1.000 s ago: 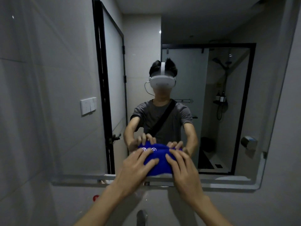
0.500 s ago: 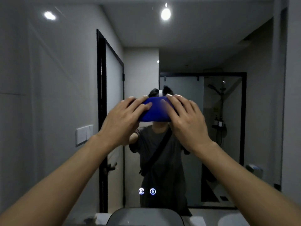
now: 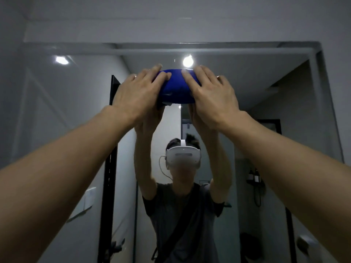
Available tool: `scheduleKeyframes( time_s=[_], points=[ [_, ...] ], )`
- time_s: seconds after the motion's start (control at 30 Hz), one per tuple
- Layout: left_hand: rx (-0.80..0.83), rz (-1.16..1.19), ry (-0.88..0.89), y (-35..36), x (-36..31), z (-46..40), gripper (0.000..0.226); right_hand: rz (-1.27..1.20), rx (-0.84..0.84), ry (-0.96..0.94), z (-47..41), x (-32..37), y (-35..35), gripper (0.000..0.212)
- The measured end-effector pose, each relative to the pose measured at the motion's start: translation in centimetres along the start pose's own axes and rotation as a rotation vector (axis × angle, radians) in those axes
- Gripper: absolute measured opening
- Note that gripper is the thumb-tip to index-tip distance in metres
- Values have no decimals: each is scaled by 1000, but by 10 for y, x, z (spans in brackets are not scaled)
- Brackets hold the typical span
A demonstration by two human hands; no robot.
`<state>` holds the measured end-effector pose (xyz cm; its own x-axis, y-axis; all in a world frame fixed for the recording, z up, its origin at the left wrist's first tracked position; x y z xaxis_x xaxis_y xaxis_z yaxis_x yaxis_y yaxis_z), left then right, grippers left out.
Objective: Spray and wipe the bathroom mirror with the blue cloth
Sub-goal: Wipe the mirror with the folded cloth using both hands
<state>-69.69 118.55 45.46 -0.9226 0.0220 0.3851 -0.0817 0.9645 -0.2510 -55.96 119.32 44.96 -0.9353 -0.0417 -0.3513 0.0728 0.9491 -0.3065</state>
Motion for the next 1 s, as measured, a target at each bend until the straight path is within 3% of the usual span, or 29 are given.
scheduleKeyframes(
  time_s=[0.17,0.47,1.0],
  points=[
    [-32,24,-36,-6,9,-22,54,-69,-25,28,-23,-6,-9,67],
    [24,-71,-45,-13,36,-57,65,-111,-40,80,-65,-6,-20,66],
    [26,109,-42,6,125,-49,86,-119,-34,114,-108,58,-23,73]
  ],
)
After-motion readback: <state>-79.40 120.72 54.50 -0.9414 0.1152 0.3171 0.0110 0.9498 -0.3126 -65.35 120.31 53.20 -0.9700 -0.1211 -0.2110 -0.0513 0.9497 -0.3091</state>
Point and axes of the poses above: each hand's wrist, its own z-axis away from the middle knuckle, its own y-axis out of the palm, x = y × z, the point moved 8 cm from there along -z, towards the middle knuckle, and after that the axes turned 9 degrees about x, right-handed, at the moved point
